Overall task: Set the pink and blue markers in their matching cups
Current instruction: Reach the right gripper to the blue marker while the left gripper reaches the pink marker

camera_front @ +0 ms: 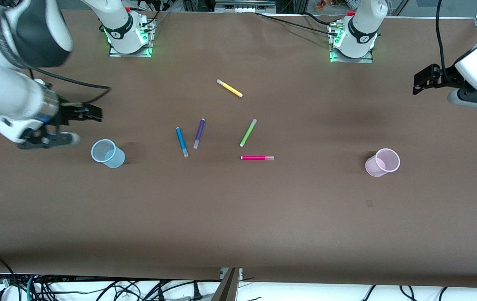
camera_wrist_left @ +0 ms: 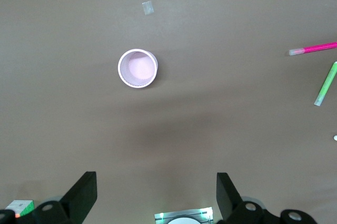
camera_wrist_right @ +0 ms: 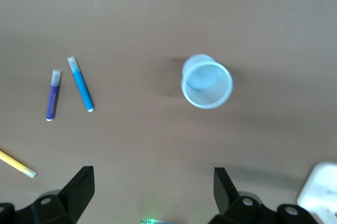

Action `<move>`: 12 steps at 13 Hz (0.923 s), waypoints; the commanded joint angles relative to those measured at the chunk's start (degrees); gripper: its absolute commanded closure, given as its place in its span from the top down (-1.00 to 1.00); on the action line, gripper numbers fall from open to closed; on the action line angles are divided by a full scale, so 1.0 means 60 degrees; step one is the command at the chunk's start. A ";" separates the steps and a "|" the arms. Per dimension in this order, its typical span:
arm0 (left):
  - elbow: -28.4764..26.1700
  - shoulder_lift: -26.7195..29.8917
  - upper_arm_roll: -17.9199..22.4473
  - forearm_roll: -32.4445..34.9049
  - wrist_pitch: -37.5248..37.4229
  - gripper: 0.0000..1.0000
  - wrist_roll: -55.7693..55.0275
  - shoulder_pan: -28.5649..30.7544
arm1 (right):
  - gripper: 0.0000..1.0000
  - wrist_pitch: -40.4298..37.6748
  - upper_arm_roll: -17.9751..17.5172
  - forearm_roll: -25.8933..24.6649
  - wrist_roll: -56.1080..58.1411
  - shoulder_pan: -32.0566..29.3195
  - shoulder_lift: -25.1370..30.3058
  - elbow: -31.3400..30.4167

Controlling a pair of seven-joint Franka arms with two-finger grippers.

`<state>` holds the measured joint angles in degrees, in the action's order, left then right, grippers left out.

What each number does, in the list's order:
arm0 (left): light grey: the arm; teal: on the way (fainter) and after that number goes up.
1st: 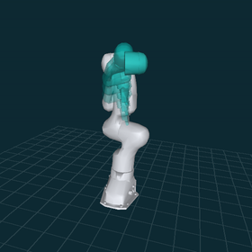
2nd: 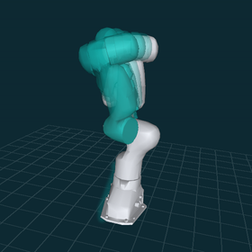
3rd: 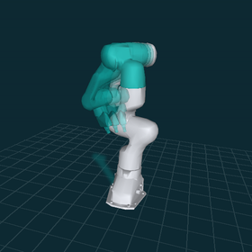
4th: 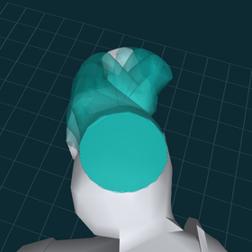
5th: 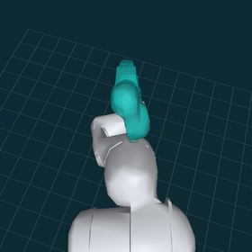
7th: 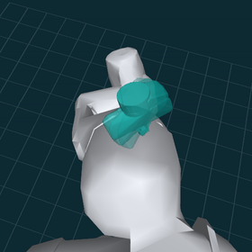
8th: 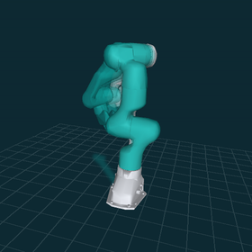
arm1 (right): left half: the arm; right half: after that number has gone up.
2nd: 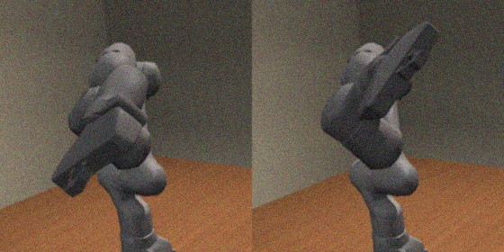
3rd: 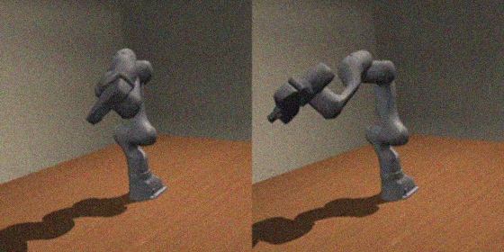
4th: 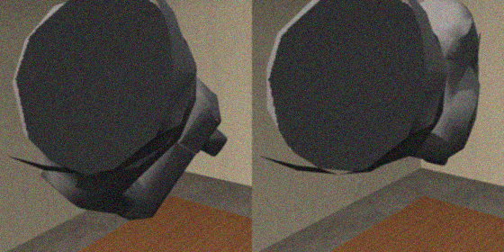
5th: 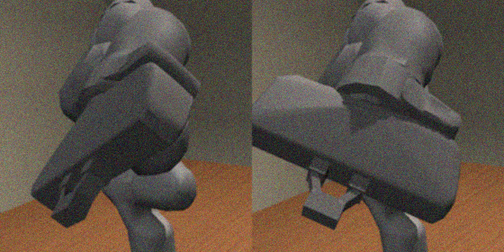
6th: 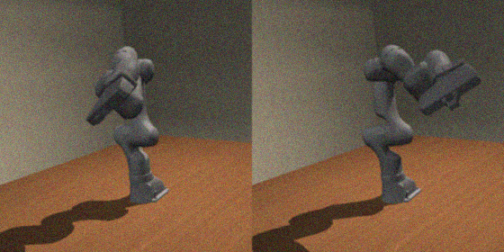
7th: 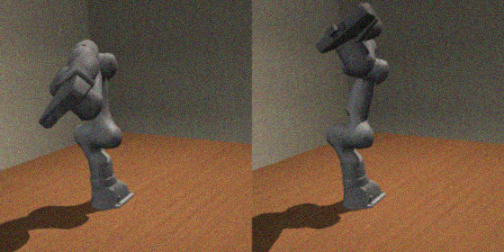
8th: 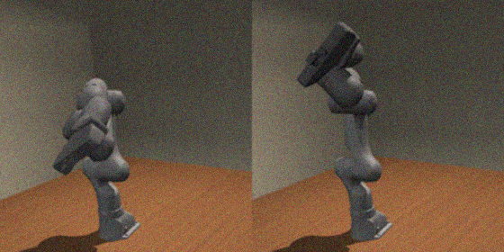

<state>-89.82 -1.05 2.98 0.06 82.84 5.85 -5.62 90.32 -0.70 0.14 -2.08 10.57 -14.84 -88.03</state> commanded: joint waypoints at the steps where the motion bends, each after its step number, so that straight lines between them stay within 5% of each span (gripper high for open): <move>1: 0.0248 -0.0103 -0.0042 -0.0099 -0.0184 1.00 0.0007 0.0189 | 1.00 0.1054 0.0029 0.0181 -0.0106 0.0491 -0.0980 0.0126; 6: 0.0248 -0.0088 -0.0188 -0.0361 -0.0170 1.00 -0.1717 0.0073 | 1.00 0.3735 0.0029 0.0196 -0.0401 0.1459 -0.2388 -0.0576; 12: 0.0248 -0.1200 -0.2120 -0.0509 0.0751 1.00 -0.6402 0.0043 | 1.00 0.6096 0.0029 0.0181 -0.1294 0.2485 -0.3312 -0.1646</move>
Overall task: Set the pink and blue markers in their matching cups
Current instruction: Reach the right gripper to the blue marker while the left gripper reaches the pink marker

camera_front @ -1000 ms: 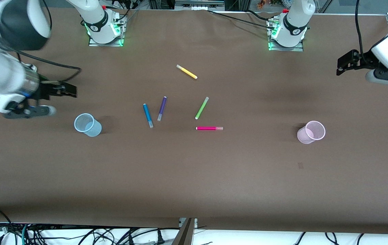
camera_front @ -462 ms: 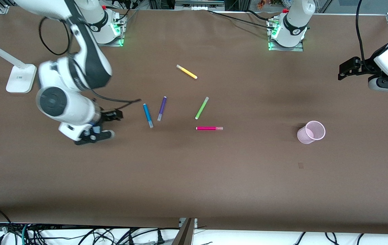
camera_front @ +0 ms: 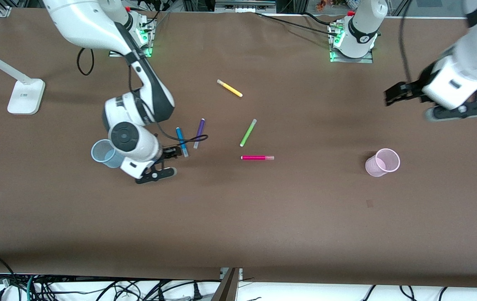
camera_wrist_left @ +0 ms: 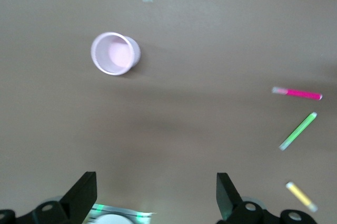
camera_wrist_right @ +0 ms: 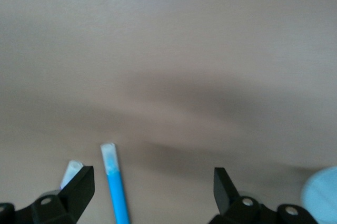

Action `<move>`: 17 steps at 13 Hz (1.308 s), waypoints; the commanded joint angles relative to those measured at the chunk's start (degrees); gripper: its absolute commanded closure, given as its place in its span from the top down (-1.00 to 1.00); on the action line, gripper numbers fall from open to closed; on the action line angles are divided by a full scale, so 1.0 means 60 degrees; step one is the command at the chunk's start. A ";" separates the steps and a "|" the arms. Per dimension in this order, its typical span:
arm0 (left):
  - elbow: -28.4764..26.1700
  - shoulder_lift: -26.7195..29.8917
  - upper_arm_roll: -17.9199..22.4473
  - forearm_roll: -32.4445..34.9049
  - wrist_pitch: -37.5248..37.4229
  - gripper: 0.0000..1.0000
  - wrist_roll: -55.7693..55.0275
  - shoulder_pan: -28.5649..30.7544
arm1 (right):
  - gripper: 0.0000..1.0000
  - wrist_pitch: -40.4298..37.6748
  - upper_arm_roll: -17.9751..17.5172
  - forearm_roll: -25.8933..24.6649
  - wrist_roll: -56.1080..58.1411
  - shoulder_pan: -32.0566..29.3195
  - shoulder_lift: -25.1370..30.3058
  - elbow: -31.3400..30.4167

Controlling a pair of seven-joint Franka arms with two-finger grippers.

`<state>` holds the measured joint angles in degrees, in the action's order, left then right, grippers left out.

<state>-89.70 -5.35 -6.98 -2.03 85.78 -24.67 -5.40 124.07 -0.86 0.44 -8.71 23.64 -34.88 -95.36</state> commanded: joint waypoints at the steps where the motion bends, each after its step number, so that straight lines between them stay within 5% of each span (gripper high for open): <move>1: 0.0228 -0.0731 -0.0825 -0.0159 0.0496 1.00 -0.2208 0.0007 | 1.00 0.0663 0.0055 0.0117 -0.0188 0.0438 -0.0031 -0.0614; 5: 0.0228 -0.2209 -0.2233 -0.0028 0.2076 1.00 -0.6484 -0.0066 | 1.00 0.1776 0.0055 0.0087 -0.0188 0.0556 -0.0032 -0.1508; 7: 0.0243 -0.2898 -0.2236 0.0031 0.2911 1.00 -0.8156 -0.0562 | 0.95 0.2128 0.0055 0.0087 -0.0188 0.0644 -0.0090 -0.1670; 11: 0.0257 -0.3997 -0.2221 0.0819 0.4377 1.00 -0.9831 -0.1280 | 0.21 0.2159 0.0055 0.0073 -0.0101 0.0703 -0.0207 -0.1671; 14: 0.0258 -0.4832 -0.2191 0.1466 0.5431 1.00 -1.1352 -0.1604 | -0.65 0.2159 0.0055 0.0058 -0.0042 0.0703 -0.0208 -0.1671; 17: 0.0272 -0.5521 -0.2162 0.2547 0.5975 1.00 -1.2101 -0.2159 | -1.00 0.2159 0.0055 -0.0015 0.0118 0.0718 -0.0149 -0.1510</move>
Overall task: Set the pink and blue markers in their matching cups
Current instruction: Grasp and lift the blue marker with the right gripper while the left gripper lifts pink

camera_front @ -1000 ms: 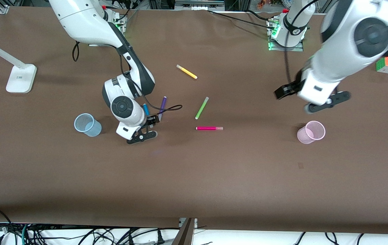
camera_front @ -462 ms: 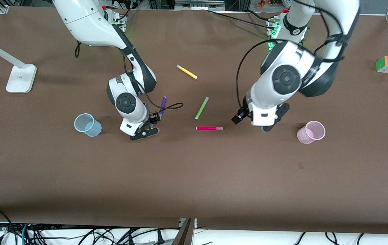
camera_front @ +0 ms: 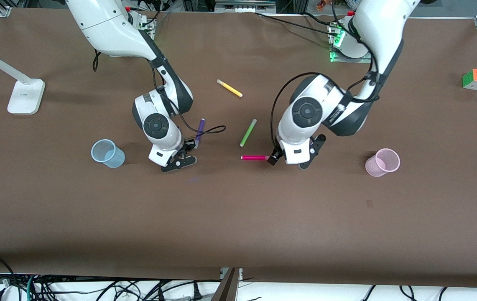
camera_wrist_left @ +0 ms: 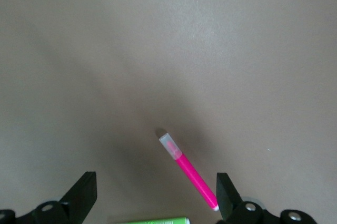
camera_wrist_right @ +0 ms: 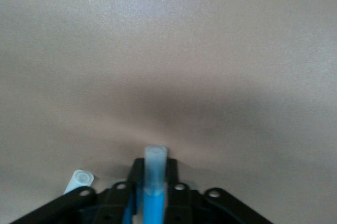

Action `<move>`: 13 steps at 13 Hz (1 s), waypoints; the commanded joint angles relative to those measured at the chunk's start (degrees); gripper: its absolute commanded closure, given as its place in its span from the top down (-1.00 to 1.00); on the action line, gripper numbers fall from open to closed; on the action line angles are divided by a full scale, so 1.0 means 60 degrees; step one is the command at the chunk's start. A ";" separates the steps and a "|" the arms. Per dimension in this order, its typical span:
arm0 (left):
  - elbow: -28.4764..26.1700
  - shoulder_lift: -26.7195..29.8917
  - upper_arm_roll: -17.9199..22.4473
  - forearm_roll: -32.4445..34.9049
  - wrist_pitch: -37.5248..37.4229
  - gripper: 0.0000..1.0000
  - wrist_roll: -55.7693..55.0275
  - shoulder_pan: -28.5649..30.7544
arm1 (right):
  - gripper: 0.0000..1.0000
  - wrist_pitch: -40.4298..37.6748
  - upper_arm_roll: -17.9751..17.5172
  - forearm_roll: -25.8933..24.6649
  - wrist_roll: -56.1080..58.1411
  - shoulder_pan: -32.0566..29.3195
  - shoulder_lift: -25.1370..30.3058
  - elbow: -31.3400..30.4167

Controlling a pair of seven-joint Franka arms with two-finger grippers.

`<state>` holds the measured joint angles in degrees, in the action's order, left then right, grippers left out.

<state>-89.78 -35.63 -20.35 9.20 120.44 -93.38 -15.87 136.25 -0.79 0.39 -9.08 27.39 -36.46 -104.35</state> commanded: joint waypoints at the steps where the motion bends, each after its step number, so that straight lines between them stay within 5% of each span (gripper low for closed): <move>1: 0.0445 -0.0724 0.0096 0.0737 0.0518 1.00 -0.1130 -0.0475 | -1.00 0.0099 0.0058 -0.0006 0.0616 0.0079 0.0158 0.0120; 5: 0.1340 -0.1823 0.0111 0.0766 0.0961 1.00 -0.2657 -0.0578 | -1.00 -0.0338 0.0554 0.0008 0.2884 -0.0096 0.0875 0.0690; 9: 0.1326 -0.2088 0.0840 0.0811 0.1399 1.00 -0.2732 -0.1294 | -1.00 -0.2708 0.0776 0.0184 0.5653 -0.0841 0.1373 0.1891; 13: 0.1326 -0.2439 0.1004 0.0767 0.2044 1.00 -0.3141 -0.1487 | -1.00 -0.3809 0.1081 0.2200 0.9397 -0.1501 0.2106 0.1908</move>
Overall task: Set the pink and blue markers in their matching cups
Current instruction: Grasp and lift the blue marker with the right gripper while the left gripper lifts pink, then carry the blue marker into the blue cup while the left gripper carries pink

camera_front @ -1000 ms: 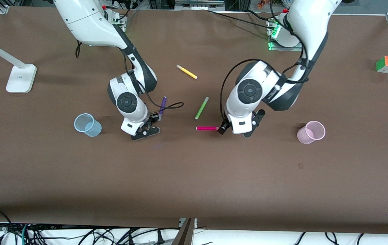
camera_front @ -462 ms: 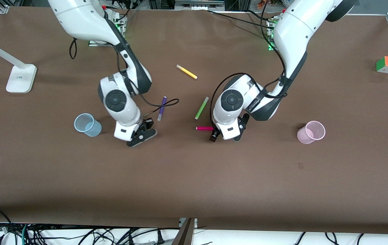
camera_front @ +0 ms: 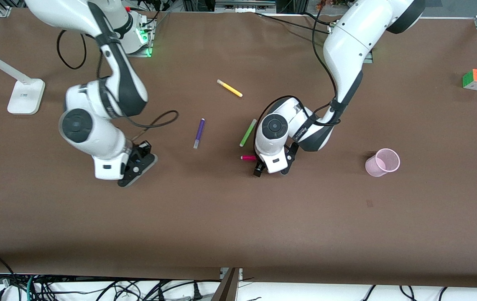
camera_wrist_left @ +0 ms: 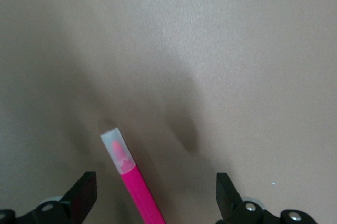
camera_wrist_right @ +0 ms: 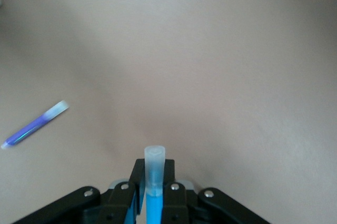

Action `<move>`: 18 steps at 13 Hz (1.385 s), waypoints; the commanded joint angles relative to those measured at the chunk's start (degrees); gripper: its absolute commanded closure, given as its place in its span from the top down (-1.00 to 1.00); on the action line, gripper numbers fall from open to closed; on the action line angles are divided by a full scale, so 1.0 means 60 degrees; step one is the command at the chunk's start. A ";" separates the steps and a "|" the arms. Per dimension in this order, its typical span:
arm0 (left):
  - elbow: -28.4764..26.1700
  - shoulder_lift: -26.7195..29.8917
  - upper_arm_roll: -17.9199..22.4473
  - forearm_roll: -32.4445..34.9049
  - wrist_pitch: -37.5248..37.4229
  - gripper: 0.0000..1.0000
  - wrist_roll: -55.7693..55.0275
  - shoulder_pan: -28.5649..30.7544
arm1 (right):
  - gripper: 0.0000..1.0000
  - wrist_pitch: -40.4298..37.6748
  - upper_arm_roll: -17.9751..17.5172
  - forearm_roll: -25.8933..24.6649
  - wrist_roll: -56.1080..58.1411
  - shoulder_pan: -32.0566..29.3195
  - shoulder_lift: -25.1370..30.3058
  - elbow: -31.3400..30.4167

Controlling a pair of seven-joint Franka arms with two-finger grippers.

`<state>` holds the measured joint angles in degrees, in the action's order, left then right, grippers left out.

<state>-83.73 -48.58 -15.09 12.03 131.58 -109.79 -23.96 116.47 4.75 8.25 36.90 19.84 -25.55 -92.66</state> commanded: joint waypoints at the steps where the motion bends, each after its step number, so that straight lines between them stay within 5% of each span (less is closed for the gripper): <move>1: 0.0317 -0.0296 0.0128 0.0265 0.0189 1.00 -0.0422 -0.0137 | -1.00 -0.0805 0.0422 0.1373 0.2745 -0.0303 0.0404 -0.0068; 5: 0.0317 -0.0369 0.0128 0.0265 0.0203 1.00 -0.0846 -0.0488 | -1.00 -0.1671 0.1432 0.2793 0.5794 -0.0362 0.0596 -0.0229; 6: 0.0317 -0.0355 0.0128 0.0308 0.0203 0.81 -0.0920 -0.0576 | -1.00 -0.1672 0.1682 0.3379 0.6629 -0.0362 0.0596 -0.0433; 8: 0.0302 -0.0370 0.0128 0.0382 0.0203 -0.05 -0.0920 -0.0738 | -1.00 -0.1687 0.2035 0.4217 0.7833 -0.0362 0.0596 -0.0843; 13: 0.0288 -0.0399 0.0142 0.0411 0.0218 -0.55 -0.0920 -0.0753 | -1.00 -0.2140 0.2271 0.5551 1.0383 -0.1019 0.0376 -0.1488; 15: 0.0288 -0.0399 0.0142 0.0469 0.0218 -0.98 -0.0920 -0.0738 | -1.00 -0.2156 0.2270 0.5801 1.1189 -0.1313 0.0318 -0.1737; 18: 0.0317 -0.0020 0.0157 0.0499 0.0116 -1.00 -0.0774 -0.0403 | -1.00 -0.2228 0.2256 0.6210 1.2085 -0.1518 0.0054 -0.1855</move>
<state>-82.81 -49.93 -14.24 12.61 132.78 -113.54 -27.58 103.96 18.38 42.56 106.16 11.34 -25.21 -102.50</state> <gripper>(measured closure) 0.819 0.833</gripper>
